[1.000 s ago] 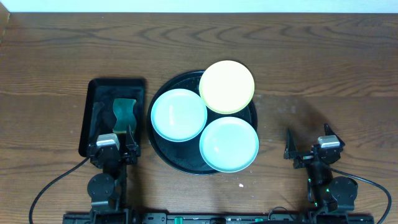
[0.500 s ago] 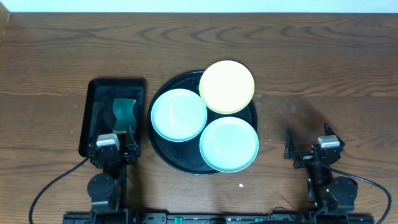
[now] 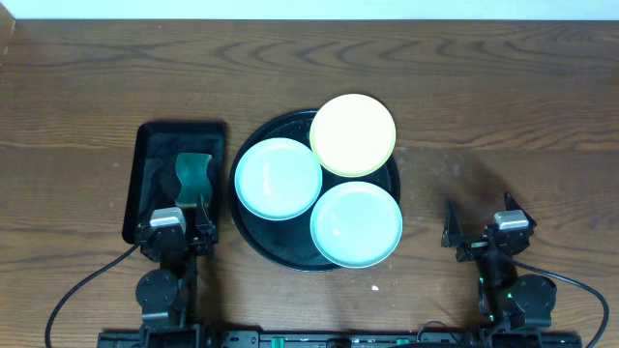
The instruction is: Clean dirty plates on tray and stack at the side
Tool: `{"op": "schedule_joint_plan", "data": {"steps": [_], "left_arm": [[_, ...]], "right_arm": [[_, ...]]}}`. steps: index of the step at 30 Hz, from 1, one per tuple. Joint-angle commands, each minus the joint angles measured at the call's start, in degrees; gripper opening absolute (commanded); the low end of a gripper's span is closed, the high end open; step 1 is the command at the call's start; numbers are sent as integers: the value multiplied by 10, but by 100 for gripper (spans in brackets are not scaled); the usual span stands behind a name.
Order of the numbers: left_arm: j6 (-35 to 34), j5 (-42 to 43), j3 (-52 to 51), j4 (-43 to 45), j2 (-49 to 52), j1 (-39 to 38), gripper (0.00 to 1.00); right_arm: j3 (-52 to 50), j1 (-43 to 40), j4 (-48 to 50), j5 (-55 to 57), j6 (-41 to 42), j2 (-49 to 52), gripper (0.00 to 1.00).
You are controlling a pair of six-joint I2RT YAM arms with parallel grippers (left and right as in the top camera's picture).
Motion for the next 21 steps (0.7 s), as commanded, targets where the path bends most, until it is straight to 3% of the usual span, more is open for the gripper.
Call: {"op": "schedule_joint_plan", "data": {"steps": [1,21], "left_arm": [[8,-5,-9,-26,0,2,77],[8,-5,-9,-26,0,2,77]], "right_arm": [[-1,4,-2,0,-4,-3,99],[-1,4,10,21,-17,-3,99]]}}
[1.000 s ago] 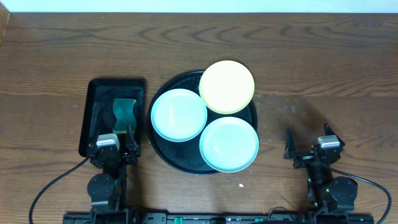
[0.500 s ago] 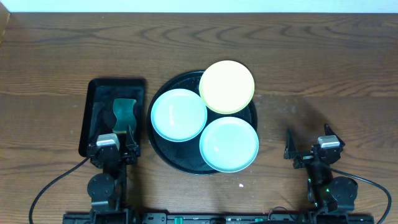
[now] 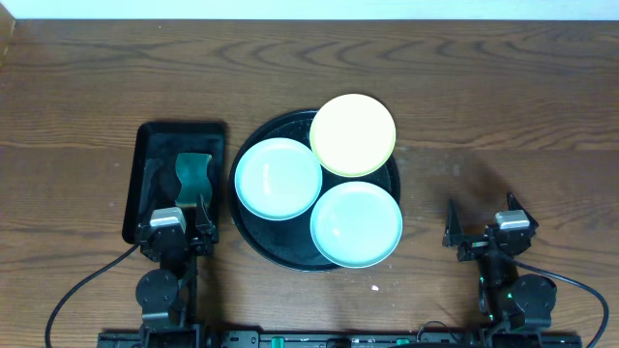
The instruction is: Clean dirty plates on tray and stack at the side
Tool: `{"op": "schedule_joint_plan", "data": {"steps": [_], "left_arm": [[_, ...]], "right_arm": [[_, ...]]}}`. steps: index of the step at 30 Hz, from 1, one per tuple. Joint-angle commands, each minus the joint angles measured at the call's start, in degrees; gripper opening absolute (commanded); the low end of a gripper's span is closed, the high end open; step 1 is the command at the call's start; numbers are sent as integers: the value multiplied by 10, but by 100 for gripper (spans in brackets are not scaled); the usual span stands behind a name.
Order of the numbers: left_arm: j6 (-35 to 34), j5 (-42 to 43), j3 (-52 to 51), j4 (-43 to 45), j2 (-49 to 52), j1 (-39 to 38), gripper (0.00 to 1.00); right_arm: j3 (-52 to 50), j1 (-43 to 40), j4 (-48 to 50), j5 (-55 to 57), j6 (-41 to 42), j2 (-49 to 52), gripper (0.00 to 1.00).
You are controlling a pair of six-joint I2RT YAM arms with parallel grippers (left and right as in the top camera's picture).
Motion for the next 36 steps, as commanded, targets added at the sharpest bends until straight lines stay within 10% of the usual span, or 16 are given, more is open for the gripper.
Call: {"op": "schedule_joint_plan", "data": {"steps": [1,12,23,36], "left_arm": [[8,-5,-9,-26,0,2,76],[-22,-5,81,-53,68,2,76],[-23,45,405,-232,365,2,76],[-25,76,816,-615,712,2,77]], "right_arm": [[-1,4,4,7,-9,-3,99],[39,4,0,2,51,43,99],[314,4,-47,-48,51,387,99],[691,4,-377,-145,50,732,99]]}}
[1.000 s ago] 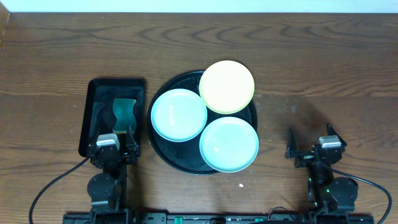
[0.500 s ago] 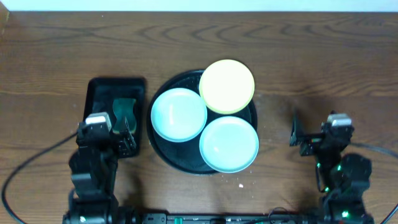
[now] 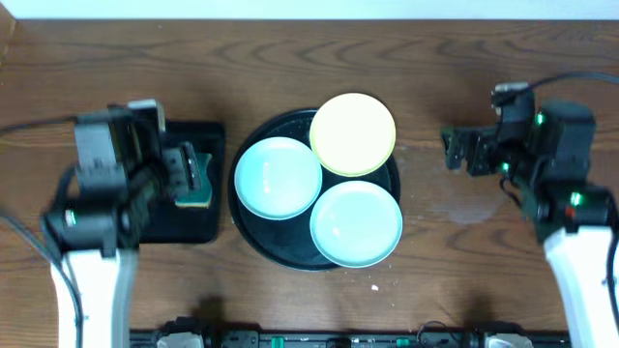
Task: Clean dirty plates on tray and stack at the side
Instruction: 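Reach left gripper to the sponge and right gripper to the mint plate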
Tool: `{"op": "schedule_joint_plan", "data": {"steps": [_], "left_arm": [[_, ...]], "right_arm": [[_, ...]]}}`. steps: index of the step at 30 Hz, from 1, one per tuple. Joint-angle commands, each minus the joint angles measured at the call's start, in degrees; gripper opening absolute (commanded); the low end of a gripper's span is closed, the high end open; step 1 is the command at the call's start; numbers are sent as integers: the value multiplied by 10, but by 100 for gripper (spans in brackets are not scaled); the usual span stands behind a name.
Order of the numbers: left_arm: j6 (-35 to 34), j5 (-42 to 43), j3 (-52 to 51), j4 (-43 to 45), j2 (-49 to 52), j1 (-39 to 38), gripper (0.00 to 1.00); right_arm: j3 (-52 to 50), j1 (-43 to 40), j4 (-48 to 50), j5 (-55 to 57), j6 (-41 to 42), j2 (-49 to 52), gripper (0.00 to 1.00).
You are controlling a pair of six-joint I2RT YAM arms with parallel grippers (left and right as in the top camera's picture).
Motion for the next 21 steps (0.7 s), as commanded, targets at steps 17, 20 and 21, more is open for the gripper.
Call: {"op": "schedule_joint_plan", "data": {"steps": [17,20,21], "left_arm": [[-6,7,72,-23,138,2,76],[-68,-60,72,-25,138,6,76],[-77,-69,72,-26,138,9,77]], "right_arm": [[70,155,34,-49,177,176,60],[70,227,52,-8,234,221,53],[70,242,56,3,240,231,49]]}}
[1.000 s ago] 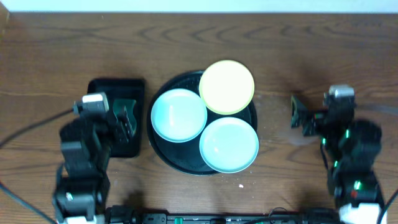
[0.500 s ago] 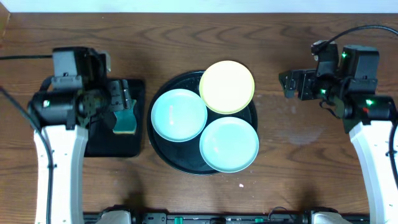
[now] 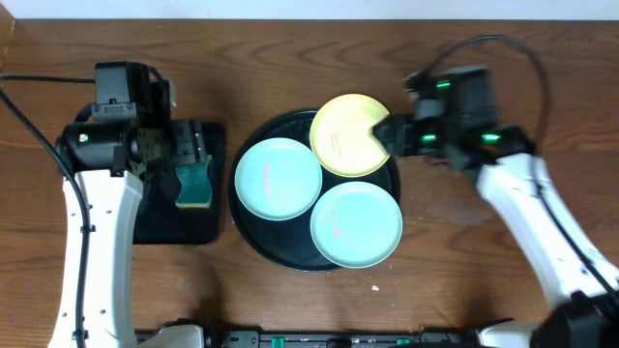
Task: Clean dirty plates on tray and stack at the side
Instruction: 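Reach left gripper to the sponge and right gripper to the mint plate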
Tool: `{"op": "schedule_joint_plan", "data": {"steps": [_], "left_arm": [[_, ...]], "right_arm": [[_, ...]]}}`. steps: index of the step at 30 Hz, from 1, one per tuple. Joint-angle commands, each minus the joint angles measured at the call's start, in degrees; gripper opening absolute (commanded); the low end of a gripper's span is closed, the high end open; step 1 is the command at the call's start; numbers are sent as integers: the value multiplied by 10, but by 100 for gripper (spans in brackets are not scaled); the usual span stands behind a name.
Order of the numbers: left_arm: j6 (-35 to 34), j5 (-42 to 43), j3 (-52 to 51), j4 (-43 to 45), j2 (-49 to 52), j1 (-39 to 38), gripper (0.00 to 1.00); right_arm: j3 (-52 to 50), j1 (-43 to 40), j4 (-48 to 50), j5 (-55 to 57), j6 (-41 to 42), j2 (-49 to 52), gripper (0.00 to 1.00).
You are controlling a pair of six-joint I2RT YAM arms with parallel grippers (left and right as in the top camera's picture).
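A round black tray (image 3: 253,227) holds three plates, each with faint reddish marks: a yellow plate (image 3: 346,137) at the back right, a light blue plate (image 3: 279,178) at the left and another light blue plate (image 3: 356,223) at the front. A green and yellow sponge (image 3: 195,184) lies in a black rectangular tray (image 3: 155,224) to the left. My left gripper (image 3: 187,157) hangs open over the sponge's far end. My right gripper (image 3: 387,130) is open at the yellow plate's right rim, one finger overlapping the rim.
The brown wooden table (image 3: 484,290) stretches around both trays. A small white crumb (image 3: 374,286) lies in front of the round tray. Cables trail from both arms at the table's back corners.
My right gripper has moved left from beside the round tray to the yellow plate's right rim. My left gripper has shifted slightly back and right, closer over the sponge. The plates have not moved.
Both arms sat folded at the table's front edge for the first two moments, with the plates and sponge untouched. Then both were raised, the left over the sponge tray and the right beside the round tray. Now each gripper is at its object.
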Motion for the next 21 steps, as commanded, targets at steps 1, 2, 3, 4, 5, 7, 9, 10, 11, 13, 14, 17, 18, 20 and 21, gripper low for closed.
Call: {"op": "schedule_joint_plan", "data": {"steps": [1,2,3,4,5,7,9,10,11,13,14,17,18,20,21], "left_arm": [[-58,-66,13,-4,3,10,77],[-58,-67,13,-3,3,14,76],[-60,-67,13,-3,5,15,76],[-65,-67,13,-3,7,18,77],[-65,-67,13,-3,12,21,77],[-65,-67,13,-4,23,24,76],[-66,-67,13,-6,36,27,77],[-66,-67,13,-6,41,27,76],[-66,-67,13,-8,47,27,77],[-66,-67,13,-9,60,27,77],[-66,-67,13,-9,68,27,77],[-66,-67,13,-9,85,27,76],[-66,-67,13,-9,88,27,77],[-66,-67,13,-8,94,27,76],[-66,-67,13,-8,96,27,77]], "right_arm": [[11,68,12,65,84,42,43],[11,89,22,82,89,58,41],[11,100,29,87,91,68,41],[11,116,40,94,100,84,40],[12,125,46,96,104,94,40],[20,140,51,98,114,123,38],[42,150,42,97,114,154,38],[55,155,32,98,114,167,37],[73,159,16,102,114,183,37],[112,163,-18,118,114,211,37],[132,164,-34,122,114,228,35],[160,165,-57,121,127,263,24],[160,167,-58,121,130,265,23],[160,174,-61,122,131,277,22],[160,176,-61,122,131,280,21]]}}
